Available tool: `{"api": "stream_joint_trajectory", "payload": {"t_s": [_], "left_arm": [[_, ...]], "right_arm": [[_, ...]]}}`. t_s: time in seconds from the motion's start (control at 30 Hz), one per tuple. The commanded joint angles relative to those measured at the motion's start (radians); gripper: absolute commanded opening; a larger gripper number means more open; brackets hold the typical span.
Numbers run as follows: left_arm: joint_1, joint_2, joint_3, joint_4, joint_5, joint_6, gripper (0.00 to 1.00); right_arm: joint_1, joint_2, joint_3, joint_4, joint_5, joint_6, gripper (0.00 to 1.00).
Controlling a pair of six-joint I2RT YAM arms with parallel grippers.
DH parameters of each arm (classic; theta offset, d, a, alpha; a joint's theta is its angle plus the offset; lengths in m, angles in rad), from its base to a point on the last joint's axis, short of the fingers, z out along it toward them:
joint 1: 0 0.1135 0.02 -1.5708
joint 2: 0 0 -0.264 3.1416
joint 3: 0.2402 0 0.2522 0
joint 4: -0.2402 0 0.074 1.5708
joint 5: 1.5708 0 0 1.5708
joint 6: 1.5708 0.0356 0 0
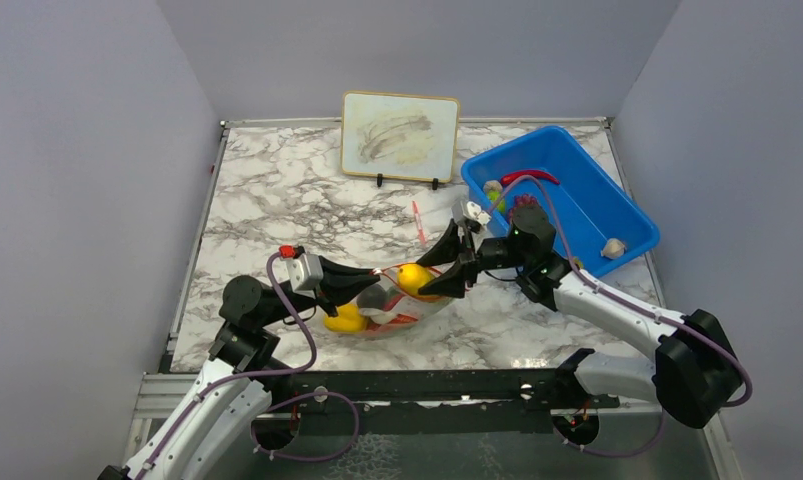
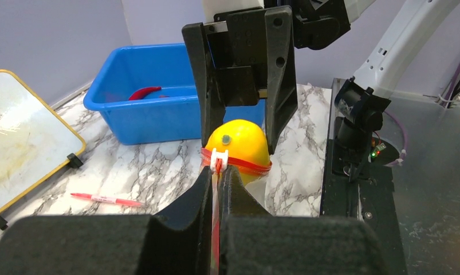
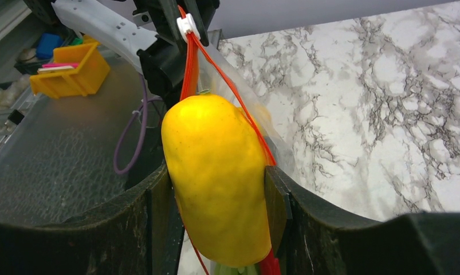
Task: Place the food in the zip-top bag and seal the zipper
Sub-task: Place the fake fruit in the zipper food storage bag.
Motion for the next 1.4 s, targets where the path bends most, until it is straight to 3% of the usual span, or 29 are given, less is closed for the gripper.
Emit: {"api": "stream_joint_trajectory", "payload": {"t_s": [0.0,0.2,0.73,0.8,0.97,1.17,1.37], "left_arm": [[-0.003,0.001,0.003,0.072,0.026,-0.005,0.00],[-0.003,0.009,0.003,0.080,0.032,-0.008,0.00],[-0.003,0.006,-0.003,0.083,0.030,-0.009,0.00],[-0.003,0.002,-0.004,0.083,0.028,-0.009,0.00],[-0.003,-0.001,-0.006,0.083,0.022,-0.011,0.00],[-0.002,0.000,-0.006,0.082,0.022,-0.011,0.00],[-0.001,-0.006,-0.006,0.076,0.009,-0.006,0.00]], "right_arm": [[0.020,0.019,0.028,-0.058,0.047,-0.050,0.40],[0.090,0.067,0.107,-0.181,0.159,-0.135,0.41],[0.230,0.186,0.182,-0.179,0.265,-0.152,0.45],[0.231,0.181,0.185,-0.198,0.283,-0.157,0.48],[0.232,0.125,0.188,-0.283,0.374,-0.193,0.69],[0.232,0.040,0.190,-0.362,0.432,-0.178,0.76],[0.231,-0.064,0.150,-0.360,0.506,-0.090,0.77]]}}
